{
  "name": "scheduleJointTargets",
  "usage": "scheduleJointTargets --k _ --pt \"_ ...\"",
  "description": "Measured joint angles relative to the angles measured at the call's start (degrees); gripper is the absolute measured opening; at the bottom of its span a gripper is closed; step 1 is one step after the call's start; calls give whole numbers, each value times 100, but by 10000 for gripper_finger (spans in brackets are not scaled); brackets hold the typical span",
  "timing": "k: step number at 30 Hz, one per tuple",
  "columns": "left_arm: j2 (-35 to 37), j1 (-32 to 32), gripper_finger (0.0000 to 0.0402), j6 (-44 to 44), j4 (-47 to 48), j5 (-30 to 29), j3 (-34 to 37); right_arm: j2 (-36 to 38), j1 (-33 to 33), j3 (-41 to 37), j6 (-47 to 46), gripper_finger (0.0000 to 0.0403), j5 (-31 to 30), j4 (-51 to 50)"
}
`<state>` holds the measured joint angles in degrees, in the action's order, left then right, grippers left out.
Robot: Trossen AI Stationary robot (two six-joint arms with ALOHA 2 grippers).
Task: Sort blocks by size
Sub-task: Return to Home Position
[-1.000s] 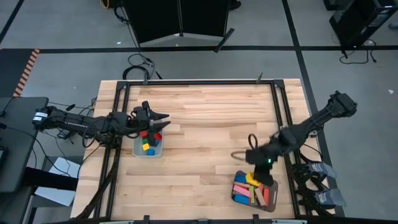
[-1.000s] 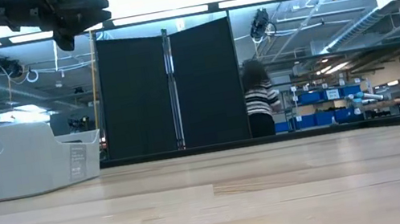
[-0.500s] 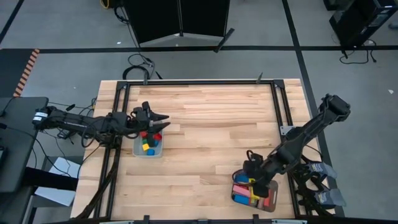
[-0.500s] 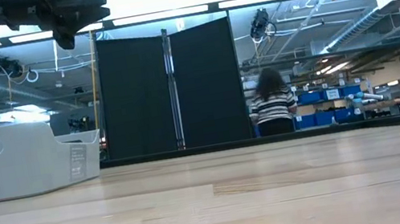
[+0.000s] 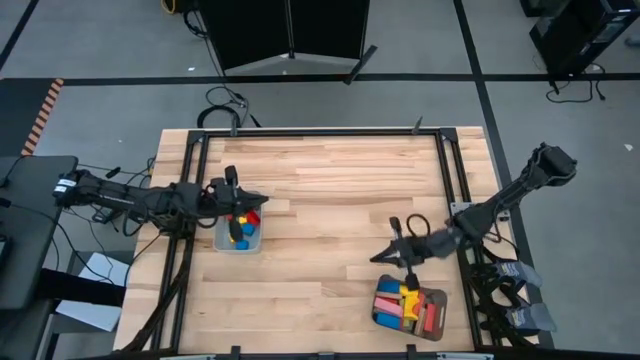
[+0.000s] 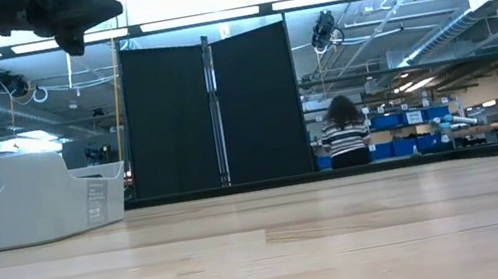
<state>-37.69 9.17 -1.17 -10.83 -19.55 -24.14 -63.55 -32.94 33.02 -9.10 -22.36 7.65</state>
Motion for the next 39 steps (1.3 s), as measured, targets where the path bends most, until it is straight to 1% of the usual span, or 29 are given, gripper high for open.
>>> scheduleJointTargets --k 2,4,7,9,11,13,15,18,21,25,30,33,39 --pt "40 0 4 -28 10 19 35 161 340 -518 275 7 442 766" --pt "125 0 4 -44 -247 70 270 346 675 -915 437 7 679 1164" --pt "334 -63 3 -6 -914 136 897 744 1082 -1364 722 5 980 1377" --pt "451 -128 3 30 -1505 229 1344 1142 1279 -1597 837 5 1103 1386" --pt "597 -212 2 58 -1847 339 1689 1584 1459 -1780 1012 5 1185 1439" --pt "770 -309 2 154 -1813 413 1867 2057 1609 -2006 1231 5 1208 1424" --pt "941 -394 2 177 -1587 463 1945 2520 1783 -2213 1343 5 1351 1412" --pt "1117 -453 1 164 -1248 607 1967 3186 2004 -2524 1368 5 1731 1399" --pt "1341 -470 1 58 -1094 632 1967 3722 2138 -2786 1276 5 1819 1123" --pt "1667 -468 1 -99 -668 632 1967 4300 2231 -3053 1182 5 1866 702" --pt "2004 -468 1 -113 -404 634 1985 4950 2282 -3210 1217 5 1902 191" --pt "2156 -468 1 -43 -735 709 2360 5355 2352 -3270 1258 5 1902 -114" --pt "2205 -457 1 18 -576 877 2365 6038 2524 -3268 1282 5 1963 -622"
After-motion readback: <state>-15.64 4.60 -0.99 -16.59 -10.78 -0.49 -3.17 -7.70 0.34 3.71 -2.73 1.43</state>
